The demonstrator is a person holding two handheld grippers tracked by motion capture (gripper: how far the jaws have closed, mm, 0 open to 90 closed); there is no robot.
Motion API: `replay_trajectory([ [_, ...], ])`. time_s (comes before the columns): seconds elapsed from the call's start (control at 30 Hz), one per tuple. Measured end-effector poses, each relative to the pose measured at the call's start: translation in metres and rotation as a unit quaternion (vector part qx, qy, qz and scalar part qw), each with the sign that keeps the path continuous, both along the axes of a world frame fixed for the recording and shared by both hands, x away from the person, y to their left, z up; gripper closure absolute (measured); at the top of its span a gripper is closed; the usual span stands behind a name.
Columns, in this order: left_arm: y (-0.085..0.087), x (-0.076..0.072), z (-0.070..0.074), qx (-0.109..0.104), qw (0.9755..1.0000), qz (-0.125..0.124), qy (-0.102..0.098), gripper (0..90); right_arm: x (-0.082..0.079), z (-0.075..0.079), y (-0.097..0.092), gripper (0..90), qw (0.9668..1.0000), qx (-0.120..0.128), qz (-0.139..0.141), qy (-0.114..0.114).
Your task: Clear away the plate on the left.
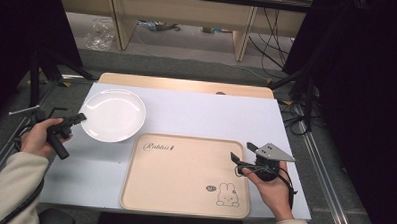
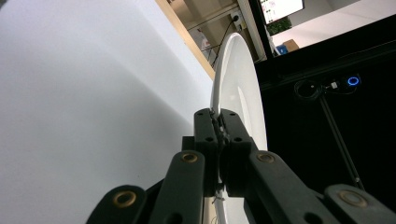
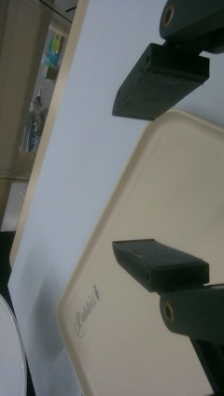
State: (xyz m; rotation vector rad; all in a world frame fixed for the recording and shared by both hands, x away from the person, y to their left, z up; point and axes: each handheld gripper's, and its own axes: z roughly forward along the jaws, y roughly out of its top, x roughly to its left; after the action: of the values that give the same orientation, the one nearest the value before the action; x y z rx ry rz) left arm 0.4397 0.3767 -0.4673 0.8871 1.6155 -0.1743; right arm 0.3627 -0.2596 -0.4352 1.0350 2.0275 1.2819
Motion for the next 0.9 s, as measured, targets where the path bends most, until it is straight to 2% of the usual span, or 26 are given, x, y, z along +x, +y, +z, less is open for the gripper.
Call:
replay_trajectory([
  [0.07,-0.001,0.000,0.000,-0.002,1.0000,-0.002,0.001,86.6,0.000,0.000,0.000,30.1,1.0000,0.001,-0.001,-0.001],
  [0.1,-0.002,0.000,0.000,-0.003,1.0000,-0.003,0.000,86.6,0.001,0.000,-0.001,30.1,1.0000,-0.002,-0.002,-0.009],
  [0.17,-0.003,0.000,0.000,-0.010,0.9999,-0.007,-0.008,86.6,0.000,0.000,-0.001,30.1,1.0000,0.001,-0.003,-0.003],
  [0.2,-0.004,0.000,0.001,-0.002,1.0000,-0.007,0.000,86.6,0.000,0.000,-0.001,30.1,1.0000,0.001,-0.002,0.001],
  [0.23,-0.005,0.000,0.001,-0.006,0.9999,-0.010,-0.006,86.7,0.000,0.000,-0.001,30.1,1.0000,0.000,-0.003,-0.001],
  [0.33,-0.007,0.000,0.003,-0.003,0.9999,-0.012,-0.002,86.6,0.000,0.000,-0.001,30.1,1.0000,0.001,-0.002,0.001],
  [0.37,-0.007,0.000,0.001,-0.010,0.9997,-0.020,-0.013,86.7,-0.001,0.000,-0.001,30.1,1.0000,0.002,-0.003,0.005],
  [0.4,-0.008,-0.001,0.003,0.001,0.9998,-0.017,0.000,86.6,-0.001,0.001,-0.001,30.1,1.0000,0.000,-0.002,0.008],
  [0.47,-0.010,-0.001,0.004,-0.001,0.9998,-0.020,0.000,86.6,0.000,0.000,-0.001,30.1,1.0000,0.000,-0.003,0.002],
  [0.53,-0.012,-0.001,0.004,-0.003,0.9997,-0.022,0.000,86.6,0.000,0.000,-0.001,30.1,1.0000,0.001,-0.003,0.002],
  [0.6,-0.014,0.000,0.003,-0.011,0.9996,-0.023,-0.011,86.6,0.000,0.000,-0.001,30.1,1.0000,0.001,-0.003,0.001],
  [0.63,-0.014,0.000,0.003,-0.012,0.9996,-0.024,-0.010,86.6,0.000,0.000,-0.002,30.1,1.0000,-0.002,-0.003,-0.006],
  [0.9,-0.019,0.000,0.006,-0.009,0.9994,-0.030,-0.011,86.5,0.000,0.001,-0.002,30.1,1.0000,-0.005,-0.002,-0.004],
])
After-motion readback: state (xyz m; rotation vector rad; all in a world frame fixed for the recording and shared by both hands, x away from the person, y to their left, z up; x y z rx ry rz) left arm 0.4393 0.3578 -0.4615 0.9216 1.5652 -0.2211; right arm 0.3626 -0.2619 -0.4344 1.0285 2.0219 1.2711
